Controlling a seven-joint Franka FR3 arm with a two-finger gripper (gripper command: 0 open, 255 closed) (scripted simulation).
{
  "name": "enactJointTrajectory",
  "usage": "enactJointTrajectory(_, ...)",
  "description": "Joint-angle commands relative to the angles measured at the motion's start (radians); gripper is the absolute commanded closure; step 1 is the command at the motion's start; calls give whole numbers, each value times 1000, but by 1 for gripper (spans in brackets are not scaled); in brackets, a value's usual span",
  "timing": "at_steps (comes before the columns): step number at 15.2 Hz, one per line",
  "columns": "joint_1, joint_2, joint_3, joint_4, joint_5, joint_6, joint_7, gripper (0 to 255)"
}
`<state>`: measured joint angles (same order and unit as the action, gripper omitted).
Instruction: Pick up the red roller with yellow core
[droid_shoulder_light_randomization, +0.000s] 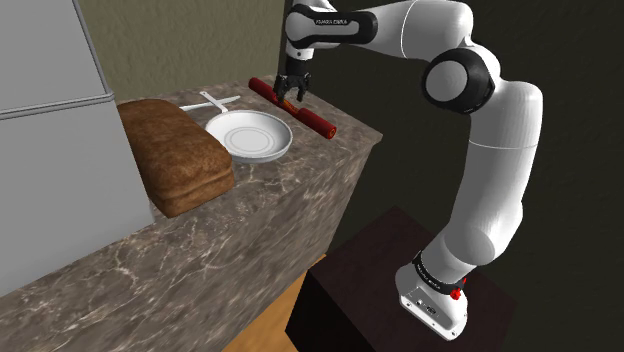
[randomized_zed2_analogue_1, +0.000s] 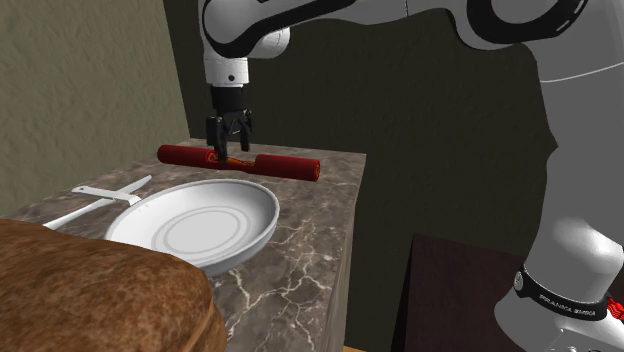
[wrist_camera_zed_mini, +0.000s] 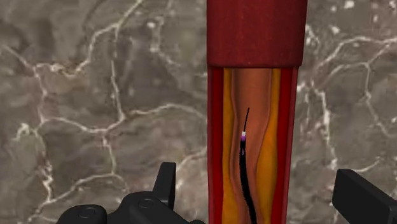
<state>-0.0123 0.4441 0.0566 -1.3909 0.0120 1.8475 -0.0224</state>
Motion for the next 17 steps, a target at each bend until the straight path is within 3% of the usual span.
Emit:
enactJointTrajectory(1, -1, 1, 0, -25, 0, 27, -2, 0)
enactJointTrajectory(4, -1, 4, 0, -42, 0, 46, -2, 0)
enactJointTrajectory(5, -1, 4, 0, -44, 0, 48, -2, 255)
enactJointTrajectory(14, -1, 4, 0, -42, 0, 46, -2, 255)
enactJointTrajectory(17, -1, -1, 0, -9, 0, 8, -1, 255)
